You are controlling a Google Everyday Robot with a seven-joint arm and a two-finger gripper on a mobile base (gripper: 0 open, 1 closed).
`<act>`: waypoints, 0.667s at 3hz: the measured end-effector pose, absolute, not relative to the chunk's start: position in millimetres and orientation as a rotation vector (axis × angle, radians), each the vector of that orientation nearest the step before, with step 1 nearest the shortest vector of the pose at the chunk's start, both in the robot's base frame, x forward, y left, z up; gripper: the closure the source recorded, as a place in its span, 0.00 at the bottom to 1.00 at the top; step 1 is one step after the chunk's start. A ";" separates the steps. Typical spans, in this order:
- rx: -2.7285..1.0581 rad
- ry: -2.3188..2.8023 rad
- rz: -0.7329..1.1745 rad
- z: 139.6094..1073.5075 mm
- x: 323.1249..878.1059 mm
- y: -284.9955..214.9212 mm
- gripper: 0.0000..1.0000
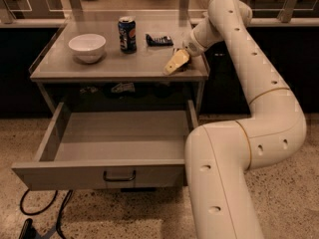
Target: Place rxbar chocolate into top drawer
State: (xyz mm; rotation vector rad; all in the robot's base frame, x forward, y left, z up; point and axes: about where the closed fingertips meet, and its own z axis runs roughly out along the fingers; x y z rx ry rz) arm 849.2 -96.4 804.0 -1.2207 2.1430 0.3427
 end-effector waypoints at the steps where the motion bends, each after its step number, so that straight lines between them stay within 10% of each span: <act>1: -1.221 2.143 0.343 804.0 849.2 -96.4 0.18; 2: -1.221 2.143 0.343 803.9 849.2 -96.4 0.42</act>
Offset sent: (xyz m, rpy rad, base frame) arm 0.0000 0.0000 0.0000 0.0000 0.0000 0.0000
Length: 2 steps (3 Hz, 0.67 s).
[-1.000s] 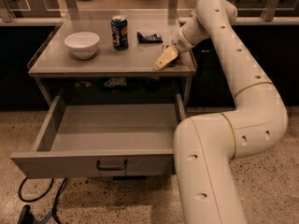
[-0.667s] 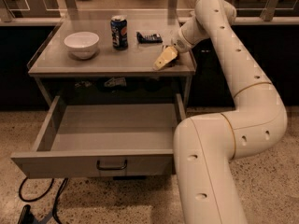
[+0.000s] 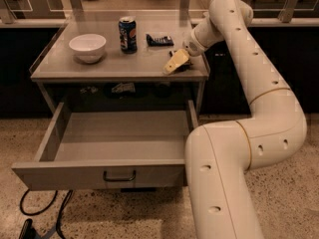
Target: Place rxbar chocolate into top drawer
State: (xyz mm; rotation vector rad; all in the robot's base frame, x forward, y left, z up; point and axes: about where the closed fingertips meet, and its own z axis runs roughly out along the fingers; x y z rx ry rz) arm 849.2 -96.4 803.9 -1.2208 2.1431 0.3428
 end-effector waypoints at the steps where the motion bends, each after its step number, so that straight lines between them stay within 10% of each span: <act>1: -1.221 2.143 0.343 804.0 849.2 -96.4 0.65; 2: -1.220 2.143 0.342 812.0 846.5 -95.5 0.89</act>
Offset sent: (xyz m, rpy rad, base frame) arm -0.0517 0.0257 0.0161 -0.0727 -0.0245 -0.0585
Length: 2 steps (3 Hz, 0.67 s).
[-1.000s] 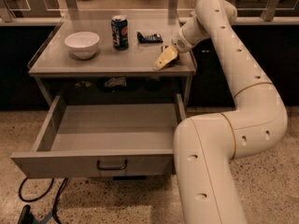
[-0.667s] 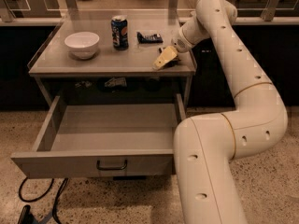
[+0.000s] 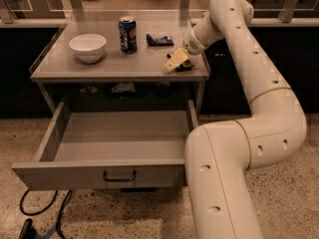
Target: Place rxbar chocolate into top drawer
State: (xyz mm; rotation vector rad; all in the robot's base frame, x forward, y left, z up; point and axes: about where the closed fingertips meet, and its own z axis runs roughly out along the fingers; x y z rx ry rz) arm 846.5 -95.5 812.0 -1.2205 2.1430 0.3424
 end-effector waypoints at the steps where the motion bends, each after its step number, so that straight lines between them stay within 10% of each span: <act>1: -1.220 2.143 0.342 820.8 846.5 -95.5 1.00; 2: -1.220 2.143 0.342 824.8 841.8 -94.0 1.00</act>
Offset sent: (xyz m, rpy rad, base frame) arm -0.1784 0.0820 0.1203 -0.3276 -0.2958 -0.2296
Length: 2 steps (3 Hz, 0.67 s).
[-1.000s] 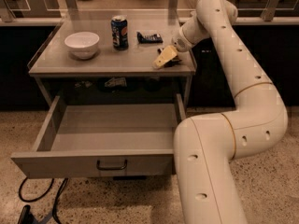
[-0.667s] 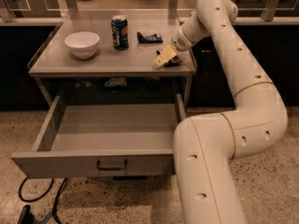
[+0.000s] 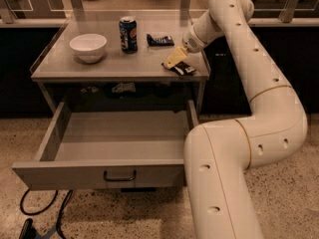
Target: Place rxbar chocolate into top drawer
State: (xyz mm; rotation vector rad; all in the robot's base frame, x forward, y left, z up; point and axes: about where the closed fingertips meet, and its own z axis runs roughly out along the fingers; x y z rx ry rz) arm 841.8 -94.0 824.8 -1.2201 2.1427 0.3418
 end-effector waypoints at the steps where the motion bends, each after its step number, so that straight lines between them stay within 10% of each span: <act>1: -1.215 2.125 0.175 875.1 848.9 -82.2 1.00; 2: -1.198 2.192 0.002 909.2 837.6 -62.3 1.00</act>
Offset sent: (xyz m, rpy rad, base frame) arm -0.2014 0.1141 0.1787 -0.3830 -0.4251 -0.1935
